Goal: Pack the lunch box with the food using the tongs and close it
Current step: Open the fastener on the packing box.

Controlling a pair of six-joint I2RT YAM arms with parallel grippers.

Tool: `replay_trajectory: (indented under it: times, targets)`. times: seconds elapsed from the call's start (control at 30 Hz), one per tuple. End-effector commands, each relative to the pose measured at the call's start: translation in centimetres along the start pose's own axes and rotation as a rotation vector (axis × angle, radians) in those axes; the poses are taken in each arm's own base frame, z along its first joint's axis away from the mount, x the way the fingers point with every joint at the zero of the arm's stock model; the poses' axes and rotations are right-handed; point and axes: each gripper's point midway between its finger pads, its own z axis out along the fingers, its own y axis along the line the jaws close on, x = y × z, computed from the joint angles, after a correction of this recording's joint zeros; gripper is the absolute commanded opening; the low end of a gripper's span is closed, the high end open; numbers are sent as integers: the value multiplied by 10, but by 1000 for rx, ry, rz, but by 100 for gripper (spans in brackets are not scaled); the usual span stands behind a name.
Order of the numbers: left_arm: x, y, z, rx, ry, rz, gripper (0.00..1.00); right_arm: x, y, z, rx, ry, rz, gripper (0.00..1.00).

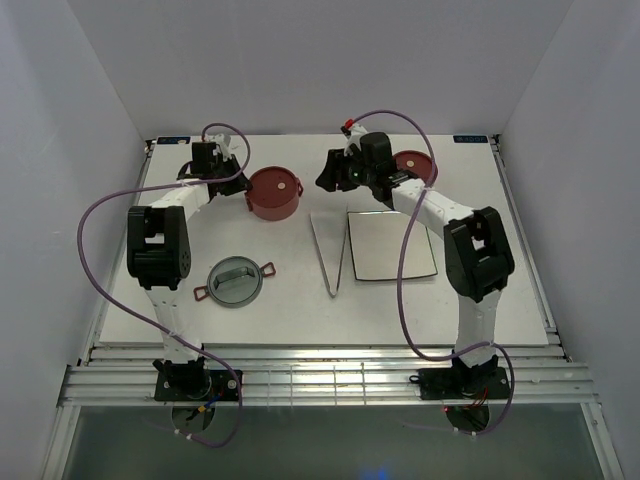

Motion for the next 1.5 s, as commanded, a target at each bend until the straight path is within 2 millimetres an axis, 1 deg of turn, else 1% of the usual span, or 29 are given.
replay_trajectory:
  times: [0.0,0.03,0.07,0.13,0.17,0.23,0.27,0.4,0.43,0.47,0.5,0.57,0.6,0.63,0.67,0.7,0.77,0.8,0.83,0.87,0.93,1.0,1.03,1.07,1.1,1.3,1.4,1.43,1.47]
  targets:
    - [59,-6,11,8,144,1,21,-7,4,30,-67,-4,-85,59]
    - [55,-7,8,5,131,9,20,-6,2,34,-61,-1,-94,59]
    - [54,-8,7,5,123,11,20,-11,0,37,-59,-11,-114,59]
    - [46,-13,5,24,103,5,19,-1,-10,47,-34,15,-117,59]
    - [43,-17,3,38,99,4,19,-1,-11,50,-33,18,-122,59]
    - [39,-19,3,37,96,3,19,7,-17,61,-14,43,-131,59]
    - [39,-18,2,29,99,-3,19,8,-19,63,-8,48,-138,58]
    - [44,-19,3,35,113,-5,19,27,-28,78,14,71,-153,59]
    - [44,-18,3,32,113,-6,19,25,-29,81,19,65,-162,59]
    - [44,-16,4,20,112,-1,19,27,-28,84,18,72,-162,59]
    - [44,-14,4,14,111,11,21,25,-30,92,19,70,-163,59]
    - [42,-9,4,-18,113,26,22,24,-27,101,12,71,-165,59]
    - [41,-6,5,-27,111,28,22,39,-31,106,20,110,-156,59]
    - [40,-8,5,-23,110,31,21,37,-27,110,16,104,-168,59]
    - [38,-11,5,-8,104,33,22,41,-27,114,18,108,-170,59]
    - [40,-11,5,-1,109,31,22,49,-30,118,25,118,-169,59]
    - [41,-12,5,5,106,30,21,55,-35,124,45,123,-155,59]
    - [46,-9,5,-3,115,27,20,57,-37,125,48,123,-151,58]
    - [46,-8,4,-8,113,28,20,57,-39,126,59,116,-150,58]
    - [48,-6,4,-16,113,29,20,61,-41,128,65,124,-143,58]
    - [48,-7,4,-12,113,30,19,54,-41,131,66,86,-148,58]
    - [48,-8,4,-4,117,33,18,55,-42,133,69,75,-136,57]
    - [49,-8,4,-1,118,37,18,49,-42,134,68,48,-134,57]
    - [50,-8,4,-1,121,38,18,47,-40,134,62,35,-131,57]
    - [51,-7,5,-3,122,39,17,52,-41,134,63,35,-117,57]
    - [57,-2,9,-13,138,50,15,39,-39,135,65,-35,-74,51]
    - [58,-3,10,-5,150,53,15,41,-39,139,63,-32,-58,49]
    - [59,-2,10,-5,151,51,15,34,-37,140,53,-41,-56,48]
    - [58,-3,10,-4,146,54,15,38,-39,143,54,-31,-53,47]
